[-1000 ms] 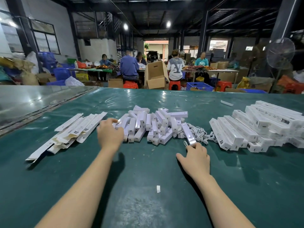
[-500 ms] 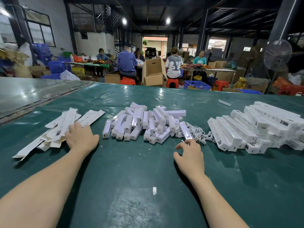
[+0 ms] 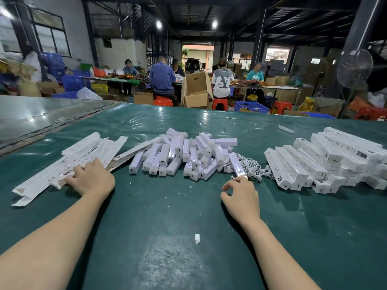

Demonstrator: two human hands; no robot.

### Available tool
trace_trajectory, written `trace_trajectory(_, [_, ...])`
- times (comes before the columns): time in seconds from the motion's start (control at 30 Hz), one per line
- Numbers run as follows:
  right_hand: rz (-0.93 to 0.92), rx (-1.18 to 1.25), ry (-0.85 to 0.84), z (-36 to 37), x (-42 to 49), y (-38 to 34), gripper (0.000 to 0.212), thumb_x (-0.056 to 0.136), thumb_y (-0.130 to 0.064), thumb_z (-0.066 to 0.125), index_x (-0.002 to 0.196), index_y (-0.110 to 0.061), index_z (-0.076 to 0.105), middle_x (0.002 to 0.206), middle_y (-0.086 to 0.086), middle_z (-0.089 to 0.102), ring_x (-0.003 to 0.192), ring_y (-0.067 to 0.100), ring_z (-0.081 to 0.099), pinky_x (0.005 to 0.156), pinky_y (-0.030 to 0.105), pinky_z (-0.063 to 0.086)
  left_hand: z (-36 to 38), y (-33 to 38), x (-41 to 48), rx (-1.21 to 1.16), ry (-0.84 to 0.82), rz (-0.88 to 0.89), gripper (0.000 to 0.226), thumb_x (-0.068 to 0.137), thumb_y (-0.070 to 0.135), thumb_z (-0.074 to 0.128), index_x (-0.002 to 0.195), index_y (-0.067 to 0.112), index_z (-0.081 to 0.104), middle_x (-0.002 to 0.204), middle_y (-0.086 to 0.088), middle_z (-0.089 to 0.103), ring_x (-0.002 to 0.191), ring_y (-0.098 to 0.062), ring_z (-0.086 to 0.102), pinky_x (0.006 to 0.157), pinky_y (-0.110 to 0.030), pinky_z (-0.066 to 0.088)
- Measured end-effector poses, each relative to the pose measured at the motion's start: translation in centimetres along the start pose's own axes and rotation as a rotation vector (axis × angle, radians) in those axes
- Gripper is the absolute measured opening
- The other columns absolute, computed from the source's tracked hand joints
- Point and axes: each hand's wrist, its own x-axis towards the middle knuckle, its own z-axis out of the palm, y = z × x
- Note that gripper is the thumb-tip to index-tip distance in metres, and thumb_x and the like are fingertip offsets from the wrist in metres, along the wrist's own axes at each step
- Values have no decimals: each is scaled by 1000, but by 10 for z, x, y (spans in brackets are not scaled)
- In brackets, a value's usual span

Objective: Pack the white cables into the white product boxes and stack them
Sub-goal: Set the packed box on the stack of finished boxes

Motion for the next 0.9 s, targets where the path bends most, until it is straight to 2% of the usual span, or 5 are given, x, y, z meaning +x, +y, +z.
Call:
trace_trajectory(0.27, [-39,221,194,0,-1,-6,12,86,-15,57,89,-11,68,103,3,57,109,20,44,86,23,30,-21,43,-50,-761,224,-2,27,97,14,33,116,3,49,114,-23,55,103,-38,48,85,-44,35])
trace_trajectory(0.37, [-46,638,123,0,-1,-14,9,85,-19,64,91,-13,67,98,4,61,92,13,55,74,15,38,-34,80,-110,-1061,62,325,22,95,14,38,108,6,53,83,-9,57,81,-34,53,63,-33,29])
trace_trajectory(0.53, [143,1435,-149,-9,-1,-17,53,52,-56,75,83,-16,59,70,1,64,56,6,62,47,16,47,-40,115,-194,-1129,-501,835,33,73,21,49,98,38,61,77,16,65,70,-4,57,68,-20,45])
trace_trajectory(0.7, [273,1377,-79,-10,1,-11,11,81,-22,60,78,-11,57,53,-4,60,52,12,59,43,16,44,-32,115,-204,-1096,-468,856,52,77,7,57,112,45,50,88,33,58,84,5,56,73,-5,39])
trace_trajectory(0.9, [485,1823,36,-17,8,-1,15,93,-17,43,85,-9,52,57,3,66,50,15,64,45,25,53,-33,111,-192,-1332,-479,571,32,78,6,65,92,33,55,95,17,62,79,5,58,66,-8,44])
